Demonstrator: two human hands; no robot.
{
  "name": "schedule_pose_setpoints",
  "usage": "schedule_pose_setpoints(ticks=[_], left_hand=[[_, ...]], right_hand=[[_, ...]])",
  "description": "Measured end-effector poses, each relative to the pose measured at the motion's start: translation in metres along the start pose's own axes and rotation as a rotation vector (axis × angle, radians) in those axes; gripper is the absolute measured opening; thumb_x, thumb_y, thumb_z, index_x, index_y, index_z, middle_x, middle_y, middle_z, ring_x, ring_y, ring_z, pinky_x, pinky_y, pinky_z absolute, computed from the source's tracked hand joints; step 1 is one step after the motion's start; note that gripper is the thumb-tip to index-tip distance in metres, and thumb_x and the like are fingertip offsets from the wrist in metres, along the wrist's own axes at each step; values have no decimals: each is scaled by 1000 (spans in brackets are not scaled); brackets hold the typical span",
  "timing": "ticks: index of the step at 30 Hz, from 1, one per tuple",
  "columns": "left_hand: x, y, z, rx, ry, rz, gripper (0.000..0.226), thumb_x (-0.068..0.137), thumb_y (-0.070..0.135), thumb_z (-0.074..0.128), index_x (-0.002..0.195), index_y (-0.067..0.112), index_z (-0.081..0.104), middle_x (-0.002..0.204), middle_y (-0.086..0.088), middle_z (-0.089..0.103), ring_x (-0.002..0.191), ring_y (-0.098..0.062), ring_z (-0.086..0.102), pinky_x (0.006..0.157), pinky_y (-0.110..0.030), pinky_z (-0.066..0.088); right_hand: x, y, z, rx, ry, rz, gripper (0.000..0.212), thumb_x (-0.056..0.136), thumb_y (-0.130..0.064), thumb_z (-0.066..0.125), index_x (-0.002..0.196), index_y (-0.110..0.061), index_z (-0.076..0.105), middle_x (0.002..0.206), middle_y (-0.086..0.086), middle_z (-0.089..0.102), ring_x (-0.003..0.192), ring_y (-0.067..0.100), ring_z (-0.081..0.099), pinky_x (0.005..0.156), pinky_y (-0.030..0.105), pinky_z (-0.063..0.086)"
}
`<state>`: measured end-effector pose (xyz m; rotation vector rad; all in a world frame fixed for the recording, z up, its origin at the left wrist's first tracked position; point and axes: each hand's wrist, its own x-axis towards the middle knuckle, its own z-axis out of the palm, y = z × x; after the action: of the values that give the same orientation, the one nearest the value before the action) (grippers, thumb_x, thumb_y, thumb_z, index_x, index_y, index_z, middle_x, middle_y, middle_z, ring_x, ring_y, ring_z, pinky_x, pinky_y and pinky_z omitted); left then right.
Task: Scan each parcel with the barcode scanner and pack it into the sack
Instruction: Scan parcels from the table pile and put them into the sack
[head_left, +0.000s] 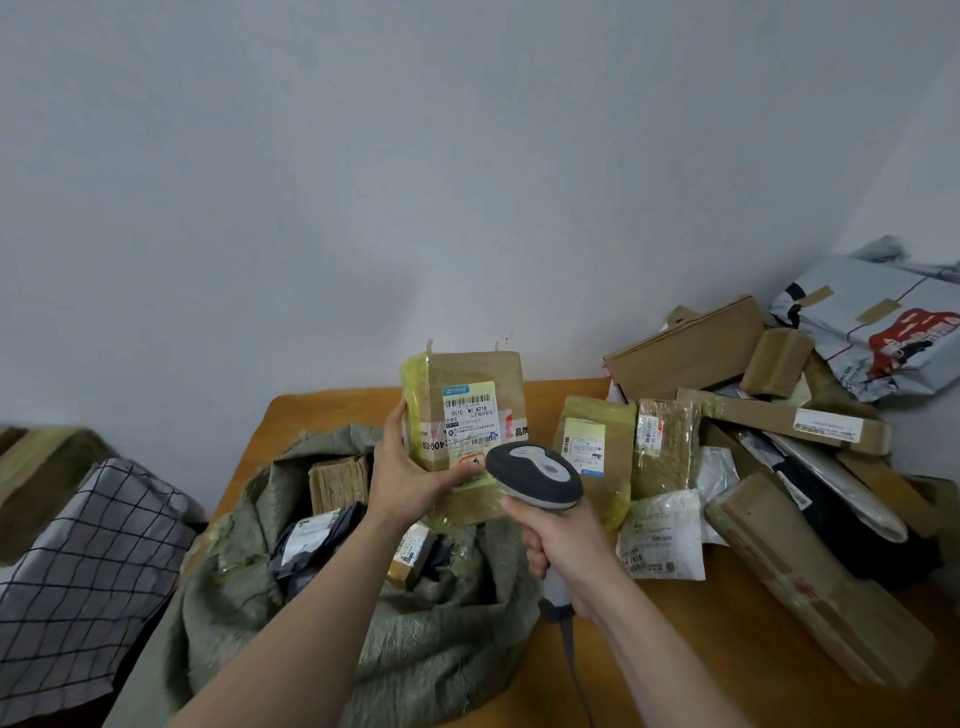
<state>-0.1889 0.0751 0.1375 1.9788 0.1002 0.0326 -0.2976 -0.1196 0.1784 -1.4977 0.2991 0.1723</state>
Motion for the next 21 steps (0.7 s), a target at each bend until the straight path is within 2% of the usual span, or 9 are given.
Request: schedule_pose_setpoints(ticks=[8,11,13,16,19,21], left_hand=[[-1,6,-7,41,54,-9,144,35,73,97,155,41,24,147,-3,49,132,-28,54,106,-58,51],[-1,6,-14,63,119,-87,142,39,62,100,156,42,22,146,-11,43,131,-34,51,106,-61,48],[-1,4,-21,99,159,-153,141,40,60,100,155,43,21,146,-15,40,131,-39,50,106,-63,47],[3,-11,-36,115,208,-240,137,43,61,99,155,39,24,145,-16,41,129,-38,52,105,-60,49],[8,-32,-55,-45,246,-330,143,28,74,95,149,39,27,140,-9,52,120,-32,61,95,-56,57],[10,-42,-66,-206,271,-399,135,38,62,100,149,32,30,137,-5,59,114,-27,65,95,-52,58]], right_hand=[[3,4,0,28,-3,13,28,92,-20,75,94,6,66,53,3,44,47,15,40,47,27,39],[9,9,1,27,29,39,25,92,-22,75,80,-4,64,54,4,48,47,16,44,48,28,40],[16,13,3,31,65,65,25,92,-22,75,78,-6,63,56,6,54,48,17,50,48,28,43],[25,19,8,116,90,141,19,91,-21,77,102,-7,70,81,11,71,62,24,67,54,30,52],[38,30,15,184,69,244,37,91,-22,78,124,-14,63,111,12,74,81,31,78,62,36,60],[47,38,22,211,7,305,53,91,-25,78,138,-16,56,124,12,69,89,32,78,72,42,64]])
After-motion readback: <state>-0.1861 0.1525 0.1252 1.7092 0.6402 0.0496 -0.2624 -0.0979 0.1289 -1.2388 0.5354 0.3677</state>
